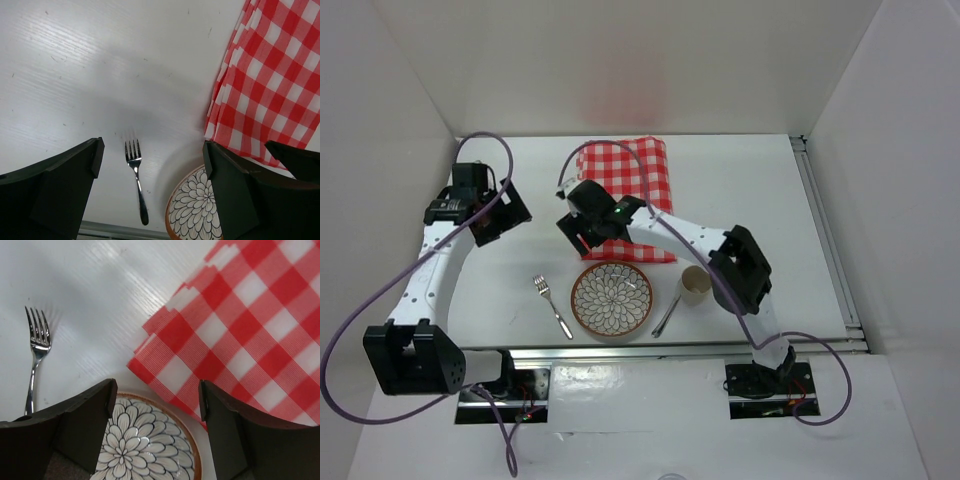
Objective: Set the dinner table for one person
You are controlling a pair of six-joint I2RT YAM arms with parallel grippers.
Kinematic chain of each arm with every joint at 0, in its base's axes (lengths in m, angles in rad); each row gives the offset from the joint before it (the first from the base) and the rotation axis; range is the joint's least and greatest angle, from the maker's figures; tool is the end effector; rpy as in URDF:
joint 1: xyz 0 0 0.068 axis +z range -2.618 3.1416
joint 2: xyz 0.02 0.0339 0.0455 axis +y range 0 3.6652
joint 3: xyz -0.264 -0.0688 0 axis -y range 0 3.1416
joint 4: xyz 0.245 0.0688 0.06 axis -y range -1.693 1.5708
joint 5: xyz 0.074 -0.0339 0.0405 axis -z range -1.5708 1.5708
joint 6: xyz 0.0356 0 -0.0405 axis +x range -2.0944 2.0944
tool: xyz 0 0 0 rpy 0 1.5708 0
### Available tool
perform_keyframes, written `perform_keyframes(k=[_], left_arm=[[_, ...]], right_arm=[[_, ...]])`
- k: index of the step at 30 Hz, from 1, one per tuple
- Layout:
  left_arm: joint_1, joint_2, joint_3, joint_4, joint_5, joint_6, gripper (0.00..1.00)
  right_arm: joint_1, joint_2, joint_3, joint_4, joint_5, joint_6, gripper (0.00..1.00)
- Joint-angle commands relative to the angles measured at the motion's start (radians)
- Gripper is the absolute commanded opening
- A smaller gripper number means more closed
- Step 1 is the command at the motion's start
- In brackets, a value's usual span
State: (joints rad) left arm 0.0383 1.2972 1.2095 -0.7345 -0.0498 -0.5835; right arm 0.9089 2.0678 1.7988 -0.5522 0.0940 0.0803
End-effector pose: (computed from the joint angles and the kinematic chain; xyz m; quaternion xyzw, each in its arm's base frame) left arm 0.2723 0.0122 0.3257 -0.2933 0.8831 -0.0761 0.3582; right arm 0.2931 0.3707 0.2582 -0.3584 0.8578 0.1351 0.3426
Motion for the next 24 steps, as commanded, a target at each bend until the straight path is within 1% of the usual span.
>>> perform_keyframes(k=[1, 3, 4, 6, 11, 14, 16, 21, 22, 24], left_arm=[[0.028, -0.070, -0.022, -0.013, 0.033, -0.038, 1.00], [0.038, -0.085, -0.022, -0.003, 0.033, -0.038, 1.00], [0.038, -0.101, -0.022, -0.003, 0.033, -0.038, 1.00], [0.048, -0.111, -0.031, 0.006, 0.033, -0.029, 1.00], [0.058, -0.111, -0.031, 0.006, 0.033, -0.019, 1.00], [0.058, -0.111, -0.041, 0.006, 0.042, -0.019, 1.00], [0.058, -0.111, -0.050, 0.006, 0.042, -0.019, 1.00], [0.058, -0.111, -0.050, 0.006, 0.053, -0.019, 1.00], [0.058, -0.111, -0.050, 0.006, 0.053, -0.010, 1.00], [0.058, -0.111, -0.059, 0.006, 0.053, -0.010, 1.00]], right_arm=[[-0.010, 0.060, 0.083, 0.038, 0.033, -0.086, 0.77], [-0.010, 0.090, 0.094, 0.038, 0.044, -0.096, 0.77], [-0.010, 0.101, 0.094, 0.047, 0.044, -0.118, 0.82], [0.001, 0.133, 0.122, 0.038, 0.044, -0.134, 0.85], [0.001, 0.153, 0.105, 0.029, 0.044, -0.145, 0.87], [0.010, 0.118, 0.050, 0.061, 0.044, -0.145, 0.88], [0.010, 0.084, 0.027, 0.081, 0.033, -0.145, 0.91], [0.019, 0.023, -0.053, 0.103, 0.033, -0.136, 0.91], [0.030, 0.008, -0.065, 0.103, 0.033, -0.151, 0.88], [0.041, -0.006, -0.110, 0.115, 0.050, -0.174, 0.88]])
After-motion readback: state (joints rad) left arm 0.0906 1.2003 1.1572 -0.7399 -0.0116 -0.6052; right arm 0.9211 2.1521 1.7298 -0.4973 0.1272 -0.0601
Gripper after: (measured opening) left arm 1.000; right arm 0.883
